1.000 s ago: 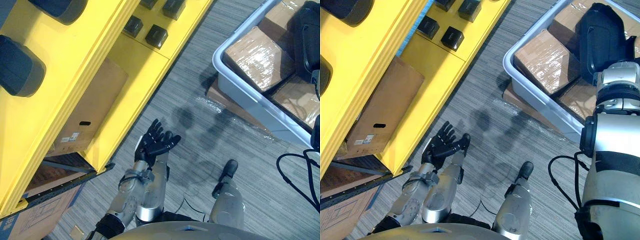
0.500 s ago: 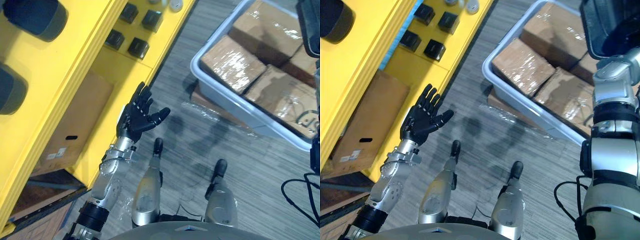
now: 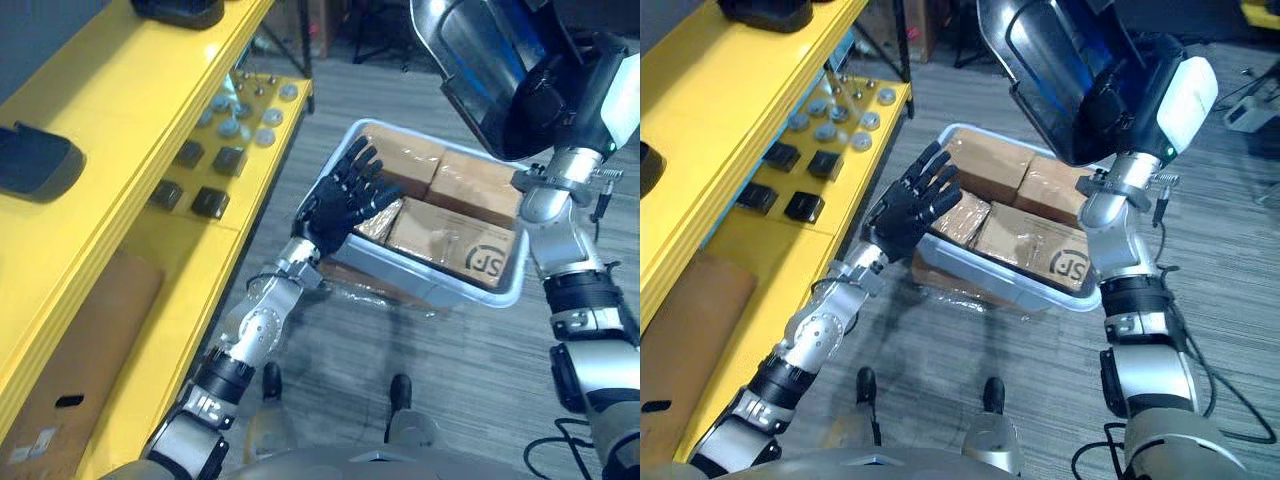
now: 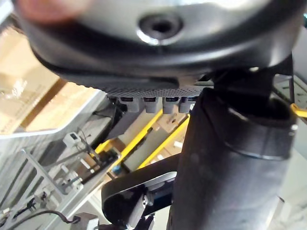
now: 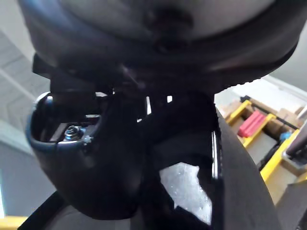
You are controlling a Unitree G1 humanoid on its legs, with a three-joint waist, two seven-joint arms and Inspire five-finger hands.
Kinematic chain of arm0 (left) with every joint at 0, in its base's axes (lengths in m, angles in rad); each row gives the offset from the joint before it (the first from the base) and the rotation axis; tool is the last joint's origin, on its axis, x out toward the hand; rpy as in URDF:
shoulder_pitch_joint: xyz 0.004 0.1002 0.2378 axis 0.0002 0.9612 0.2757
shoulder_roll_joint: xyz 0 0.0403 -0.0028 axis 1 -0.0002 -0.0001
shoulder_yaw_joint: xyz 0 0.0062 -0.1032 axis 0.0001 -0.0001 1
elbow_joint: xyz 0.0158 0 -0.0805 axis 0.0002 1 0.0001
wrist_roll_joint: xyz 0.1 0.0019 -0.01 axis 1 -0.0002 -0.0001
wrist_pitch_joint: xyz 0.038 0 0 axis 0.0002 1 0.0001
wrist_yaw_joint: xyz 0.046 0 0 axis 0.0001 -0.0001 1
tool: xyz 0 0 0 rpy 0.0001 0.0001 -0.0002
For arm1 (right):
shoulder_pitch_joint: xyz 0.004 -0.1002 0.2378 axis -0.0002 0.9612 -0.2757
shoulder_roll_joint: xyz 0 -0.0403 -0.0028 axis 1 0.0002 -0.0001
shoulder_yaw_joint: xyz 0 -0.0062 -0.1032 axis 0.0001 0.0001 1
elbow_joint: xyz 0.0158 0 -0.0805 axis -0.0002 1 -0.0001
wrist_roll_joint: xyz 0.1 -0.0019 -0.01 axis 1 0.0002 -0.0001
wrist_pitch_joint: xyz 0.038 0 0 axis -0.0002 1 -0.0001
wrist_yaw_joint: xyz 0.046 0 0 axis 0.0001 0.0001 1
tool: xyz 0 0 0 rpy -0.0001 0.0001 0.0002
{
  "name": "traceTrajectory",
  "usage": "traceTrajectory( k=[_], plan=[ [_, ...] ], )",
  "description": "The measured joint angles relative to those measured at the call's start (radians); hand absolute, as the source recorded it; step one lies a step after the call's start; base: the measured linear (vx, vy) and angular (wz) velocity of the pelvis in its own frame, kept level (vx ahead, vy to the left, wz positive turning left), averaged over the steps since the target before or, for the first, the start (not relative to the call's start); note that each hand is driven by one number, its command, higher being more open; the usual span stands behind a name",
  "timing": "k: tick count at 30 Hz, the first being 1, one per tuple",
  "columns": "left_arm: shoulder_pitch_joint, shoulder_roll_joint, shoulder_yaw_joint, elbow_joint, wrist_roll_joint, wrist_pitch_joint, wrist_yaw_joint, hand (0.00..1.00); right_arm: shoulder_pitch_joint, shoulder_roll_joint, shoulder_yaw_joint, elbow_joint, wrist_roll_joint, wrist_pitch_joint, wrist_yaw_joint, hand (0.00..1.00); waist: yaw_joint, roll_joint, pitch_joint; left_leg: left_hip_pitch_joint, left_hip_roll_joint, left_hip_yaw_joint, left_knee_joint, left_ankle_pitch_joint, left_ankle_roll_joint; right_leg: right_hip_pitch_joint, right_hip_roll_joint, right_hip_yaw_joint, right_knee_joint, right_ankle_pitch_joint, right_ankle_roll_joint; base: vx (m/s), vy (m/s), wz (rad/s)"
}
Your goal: Walk over and take three plastic housings, then place them on the shelf
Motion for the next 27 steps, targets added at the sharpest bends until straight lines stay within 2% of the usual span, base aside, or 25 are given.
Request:
traceTrajectory(
  k=[5, 13, 18, 24, 27],
  plan=[
    [-0.012, -0.050, -0.007, 0.017, 0.017, -0.021, 0.069, 1.00, 0.069, 0.113, 0.005, -0.094, -0.001, -0.022, 0.011, 0.00, -0.015, -0.025, -0.074, 0.019, 0.011, 0.027, 0.000, -0.009, -0.004, 0.003, 0.007, 0.015, -0.006, 0.003, -0.004, -0.02, -0.026, -0.14],
    [-0.045, -0.052, -0.028, 0.057, 0.044, -0.023, 0.168, 1.00, 0.085, 0.206, 0.107, -0.123, -0.003, -0.051, 0.077, 0.00, -0.008, -0.069, -0.109, 0.032, 0.011, 0.031, 0.003, -0.010, -0.004, 0.013, 0.006, 0.015, -0.008, 0.010, -0.012, 0.00, -0.002, 0.00],
    [-0.051, -0.065, -0.033, 0.059, 0.085, -0.036, 0.252, 1.00, 0.086, 0.253, 0.177, -0.123, -0.012, -0.052, 0.103, 0.00, 0.010, -0.072, -0.111, 0.032, 0.010, 0.030, 0.004, -0.010, -0.004, 0.013, 0.006, 0.015, -0.008, 0.013, -0.012, 0.00, 0.000, 0.00],
    [-0.054, -0.068, -0.031, 0.060, 0.049, -0.083, 0.255, 1.00, 0.106, 0.273, 0.227, -0.123, -0.039, -0.073, 0.126, 0.00, 0.013, -0.074, -0.112, 0.032, 0.009, 0.027, 0.004, -0.010, -0.004, 0.016, 0.006, 0.013, -0.008, 0.013, -0.012, 0.00, 0.000, 0.00],
    [-0.061, -0.068, -0.028, 0.062, 0.030, -0.084, 0.255, 1.00, 0.129, 0.294, 0.234, -0.122, -0.034, -0.079, 0.130, 0.00, 0.013, -0.075, -0.115, 0.032, 0.009, 0.027, 0.004, -0.010, -0.004, 0.015, 0.006, 0.013, -0.008, 0.013, -0.012, 0.00, 0.000, 0.00]
  ],
)
